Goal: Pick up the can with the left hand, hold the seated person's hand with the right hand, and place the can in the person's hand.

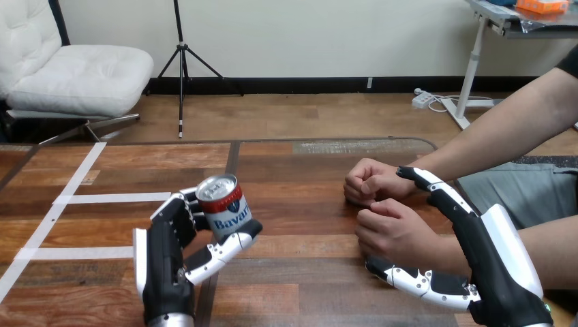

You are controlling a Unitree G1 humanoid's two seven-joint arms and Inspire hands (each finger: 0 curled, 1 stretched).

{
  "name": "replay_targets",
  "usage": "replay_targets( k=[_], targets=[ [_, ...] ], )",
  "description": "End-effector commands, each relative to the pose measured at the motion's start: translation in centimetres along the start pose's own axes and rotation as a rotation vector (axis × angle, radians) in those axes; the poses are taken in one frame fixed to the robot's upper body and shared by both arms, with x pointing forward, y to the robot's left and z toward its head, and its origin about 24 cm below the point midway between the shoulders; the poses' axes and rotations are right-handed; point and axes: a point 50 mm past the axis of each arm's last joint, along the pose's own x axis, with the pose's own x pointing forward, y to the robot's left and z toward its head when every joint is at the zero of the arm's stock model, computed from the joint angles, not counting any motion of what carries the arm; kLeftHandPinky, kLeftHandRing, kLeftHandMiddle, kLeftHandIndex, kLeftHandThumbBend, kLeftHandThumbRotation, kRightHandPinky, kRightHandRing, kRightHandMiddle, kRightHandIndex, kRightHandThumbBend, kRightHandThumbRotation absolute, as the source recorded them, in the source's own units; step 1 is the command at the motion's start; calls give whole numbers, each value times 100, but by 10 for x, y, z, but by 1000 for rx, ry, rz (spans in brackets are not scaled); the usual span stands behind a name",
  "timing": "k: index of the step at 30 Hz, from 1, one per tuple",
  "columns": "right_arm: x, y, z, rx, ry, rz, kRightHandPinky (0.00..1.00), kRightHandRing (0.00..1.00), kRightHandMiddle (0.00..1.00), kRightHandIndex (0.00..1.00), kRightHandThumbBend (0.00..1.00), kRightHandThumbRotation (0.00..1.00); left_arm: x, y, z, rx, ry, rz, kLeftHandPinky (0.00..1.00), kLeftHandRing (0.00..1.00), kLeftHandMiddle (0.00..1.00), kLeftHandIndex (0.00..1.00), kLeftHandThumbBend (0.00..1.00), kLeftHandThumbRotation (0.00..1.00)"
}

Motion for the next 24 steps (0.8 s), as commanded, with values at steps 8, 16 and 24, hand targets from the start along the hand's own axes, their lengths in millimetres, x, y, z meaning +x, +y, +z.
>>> replay_targets(
  k=[8,16,24],
  targets=[
    [18,-7,10,-6,-67,-23,85,89,90,86,76,26,20,-2,25,-29,-122,-25,55,45,47,56,57,0],
    [20,-5,11,-8,-72,-22,84,89,90,86,77,26,18,6,23,-3,-103,-20,57,45,47,56,58,0],
    [22,-6,13,-12,-80,-37,85,90,90,86,76,25,16,11,25,-13,-97,-6,54,46,48,56,58,0]
  ],
)
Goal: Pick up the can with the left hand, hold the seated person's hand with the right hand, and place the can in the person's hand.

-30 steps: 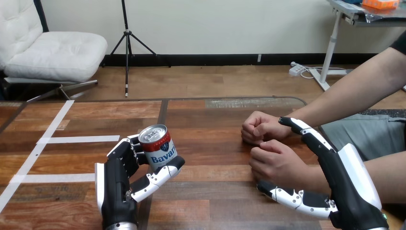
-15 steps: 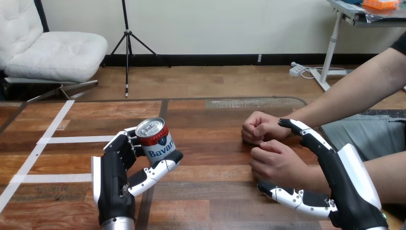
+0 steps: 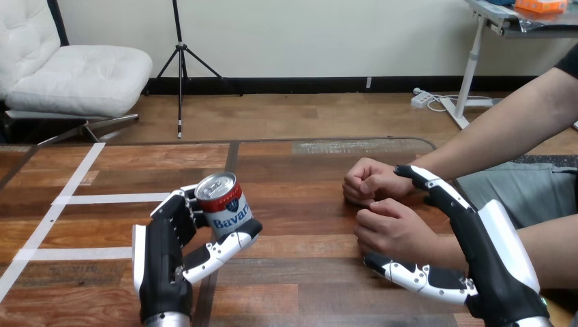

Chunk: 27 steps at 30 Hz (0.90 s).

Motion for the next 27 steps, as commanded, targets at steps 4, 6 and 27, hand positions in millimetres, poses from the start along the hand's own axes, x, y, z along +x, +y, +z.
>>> replay_targets(
  k=[4,6,27],
  targets=[
    [17,-8,14,-20,-88,-48,85,90,91,87,76,25,13,5,22,-24,-110,15,54,45,47,56,58,0],
    [17,-9,14,-26,-90,-50,86,90,91,87,76,26,13,6,22,-28,-110,11,53,45,48,56,58,0],
    [10,-16,13,-140,-91,-65,87,87,86,84,76,19,8,4,21,23,-121,6,47,44,48,56,60,0]
  ],
)
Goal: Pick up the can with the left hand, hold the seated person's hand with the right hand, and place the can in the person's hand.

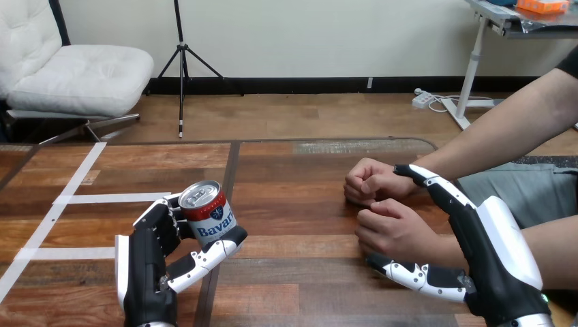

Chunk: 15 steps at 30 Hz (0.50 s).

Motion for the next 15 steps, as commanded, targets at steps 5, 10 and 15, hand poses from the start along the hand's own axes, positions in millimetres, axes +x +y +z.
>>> replay_targets(
  k=[5,10,15],
  targets=[
    [8,-17,10,-79,-86,-56,86,87,86,84,75,19,14,-9,22,-25,-126,-14,48,44,48,56,60,0],
    [9,-19,9,-119,-85,-47,86,86,86,83,75,20,14,-11,22,-20,-131,-17,51,44,47,56,60,0],
    [12,-22,10,-155,-81,-29,86,87,86,84,76,21,15,-13,22,-31,-133,-24,52,44,47,56,59,0]
  ],
)
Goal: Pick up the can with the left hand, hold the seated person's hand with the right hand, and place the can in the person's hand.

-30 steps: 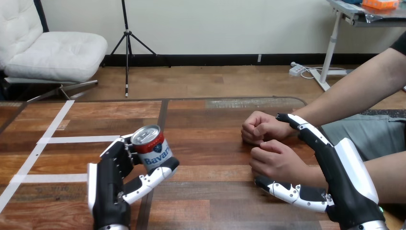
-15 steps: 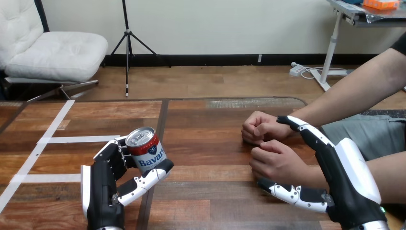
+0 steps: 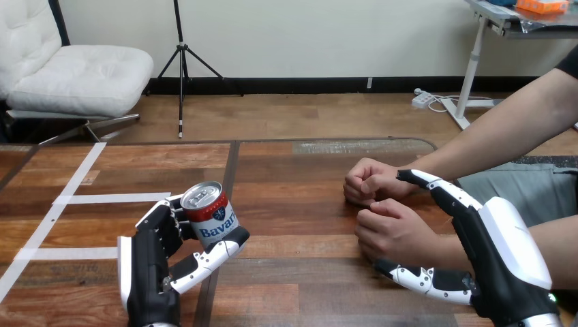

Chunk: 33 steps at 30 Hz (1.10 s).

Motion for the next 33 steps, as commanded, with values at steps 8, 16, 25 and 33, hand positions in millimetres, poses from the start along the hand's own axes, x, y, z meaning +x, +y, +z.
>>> replay_targets(
  k=[8,16,25,33],
  targets=[
    [19,-24,12,-164,-80,-11,85,86,85,83,77,24,19,-13,24,-7,-148,-35,53,45,47,56,59,0],
    [22,-32,15,-238,-51,33,85,86,84,83,80,24,19,-16,24,-12,-149,-33,52,45,48,56,60,0],
    [23,-42,17,-322,-7,71,84,85,83,81,83,18,16,-17,23,-19,-150,-35,50,45,48,56,59,0],
    [22,-49,15,-418,62,109,82,83,82,80,87,13,12,-17,22,-26,-147,-26,47,44,48,56,58,0]
  ],
)
